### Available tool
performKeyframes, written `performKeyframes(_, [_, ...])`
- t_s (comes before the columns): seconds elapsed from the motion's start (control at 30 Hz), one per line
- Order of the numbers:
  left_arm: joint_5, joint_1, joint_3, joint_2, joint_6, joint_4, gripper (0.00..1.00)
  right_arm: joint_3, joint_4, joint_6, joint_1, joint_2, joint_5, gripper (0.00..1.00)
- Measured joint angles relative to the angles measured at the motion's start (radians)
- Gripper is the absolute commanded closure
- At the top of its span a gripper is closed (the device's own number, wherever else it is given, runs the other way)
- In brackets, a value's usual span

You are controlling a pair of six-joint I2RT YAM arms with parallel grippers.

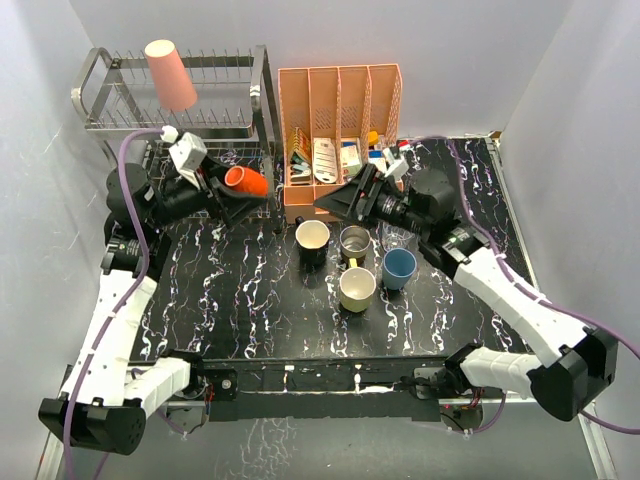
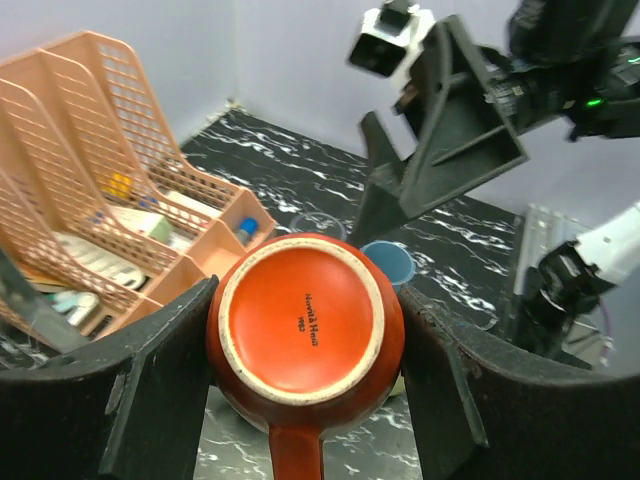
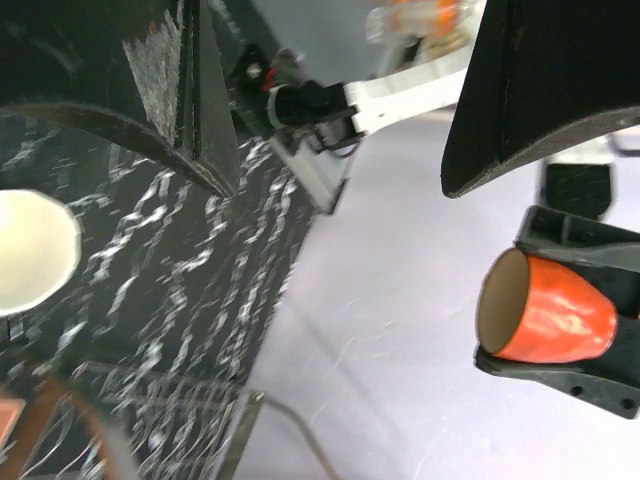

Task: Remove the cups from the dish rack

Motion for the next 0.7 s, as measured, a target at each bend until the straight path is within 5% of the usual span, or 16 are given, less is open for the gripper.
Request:
performKeyframes(0.27, [0.109, -0.006, -0.113, -0.026, -0.058, 0.082, 1.00, -0.196, 0.510, 0.420, 0.006, 0.083, -0.148, 0.15])
performKeyframes(0.7, [0.153, -0.010, -0.140, -0.027, -0.114, 0.212, 1.00, -0.123, 0.961, 0.692, 0.135, 0.343, -0.117, 0.19])
